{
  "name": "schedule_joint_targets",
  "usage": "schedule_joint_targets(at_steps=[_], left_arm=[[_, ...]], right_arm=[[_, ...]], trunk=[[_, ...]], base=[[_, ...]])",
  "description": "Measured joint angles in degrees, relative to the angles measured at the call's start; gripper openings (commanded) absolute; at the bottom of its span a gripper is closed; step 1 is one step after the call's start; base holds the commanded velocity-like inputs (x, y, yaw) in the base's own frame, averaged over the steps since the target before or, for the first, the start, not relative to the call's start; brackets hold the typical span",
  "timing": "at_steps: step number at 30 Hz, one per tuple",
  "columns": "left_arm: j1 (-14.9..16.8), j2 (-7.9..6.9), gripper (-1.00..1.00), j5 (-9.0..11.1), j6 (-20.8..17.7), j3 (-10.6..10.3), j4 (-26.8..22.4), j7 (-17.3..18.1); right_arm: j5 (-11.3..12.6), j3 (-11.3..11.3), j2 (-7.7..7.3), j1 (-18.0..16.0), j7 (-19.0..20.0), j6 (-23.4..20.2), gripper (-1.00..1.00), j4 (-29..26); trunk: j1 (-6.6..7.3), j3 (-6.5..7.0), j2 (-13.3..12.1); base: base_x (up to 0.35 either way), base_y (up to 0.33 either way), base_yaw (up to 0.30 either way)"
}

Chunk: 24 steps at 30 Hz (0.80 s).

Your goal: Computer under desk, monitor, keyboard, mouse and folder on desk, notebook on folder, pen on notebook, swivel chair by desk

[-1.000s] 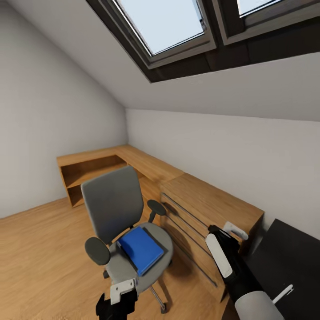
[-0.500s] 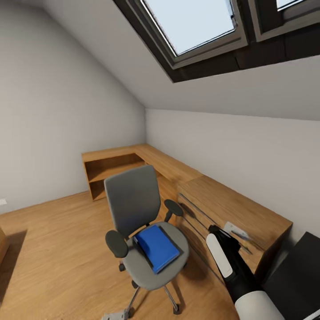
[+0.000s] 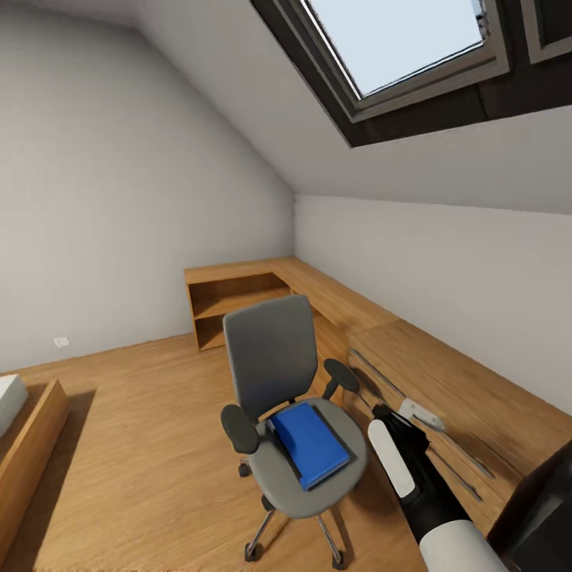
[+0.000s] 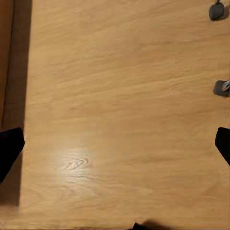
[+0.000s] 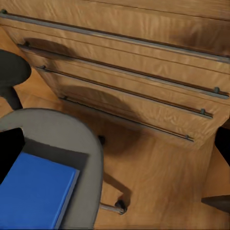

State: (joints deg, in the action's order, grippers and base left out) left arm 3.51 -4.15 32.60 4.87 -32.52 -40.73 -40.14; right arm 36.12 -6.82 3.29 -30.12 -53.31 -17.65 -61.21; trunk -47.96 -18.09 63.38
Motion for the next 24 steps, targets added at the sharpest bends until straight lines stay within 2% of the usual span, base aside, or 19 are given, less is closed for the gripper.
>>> schedule_joint_targets(at_steps=[2,3,5,6,7,10,11,16,24], left_arm=[[0.00,-0.03,1.00,0.00,0.18,3.79,0.23,0.61],[0.01,-0.04,1.00,-0.04,0.38,7.51,0.37,1.63],[0.01,-0.05,1.00,-0.05,0.58,11.01,0.47,3.41],[0.00,-0.06,1.00,-0.05,0.65,12.55,0.50,4.59],[0.01,-0.08,1.00,-0.07,0.77,15.24,0.58,7.34],[0.02,-0.19,1.00,-0.07,0.81,18.68,0.66,11.96],[0.02,-0.24,1.00,-0.07,0.78,20.41,0.68,14.59],[0.03,-0.31,1.00,-0.03,0.65,22.73,0.72,18.82],[0.03,-0.35,1.00,0.02,0.58,23.70,0.73,20.84]], right_arm=[[0.00,-0.07,0.03,0.00,0.02,0.42,1.00,0.51],[-0.01,-0.13,0.04,0.00,0.03,0.90,1.00,0.98],[-0.03,-0.17,0.07,0.00,0.04,1.44,1.00,1.35],[-0.02,-0.18,0.07,0.00,0.04,1.74,1.00,1.48],[-0.01,-0.20,0.09,0.00,0.04,2.38,1.00,1.69],[0.01,-0.22,0.08,0.00,0.04,3.34,1.00,1.89],[0.02,-0.21,0.08,0.00,0.04,3.84,1.00,1.96],[0.04,-0.22,0.07,0.00,0.09,4.62,1.00,2.43],[0.05,-0.23,0.15,0.00,0.09,4.99,1.00,3.03]], trunk=[[0.00,0.00,0.00],[0.00,0.00,0.00],[0.00,0.00,0.00],[0.00,0.00,0.00],[0.00,0.00,0.00],[0.00,0.00,0.00],[0.00,0.00,0.00],[0.00,0.00,0.00],[0.00,0.00,0.00]], base=[[0.000,0.000,0.277],[0.000,0.000,0.277],[0.000,0.000,0.277],[0.000,0.000,0.277],[0.000,0.000,0.277],[0.000,0.000,0.277],[0.000,0.000,0.277],[0.000,0.000,0.277],[0.000,0.000,0.277]])
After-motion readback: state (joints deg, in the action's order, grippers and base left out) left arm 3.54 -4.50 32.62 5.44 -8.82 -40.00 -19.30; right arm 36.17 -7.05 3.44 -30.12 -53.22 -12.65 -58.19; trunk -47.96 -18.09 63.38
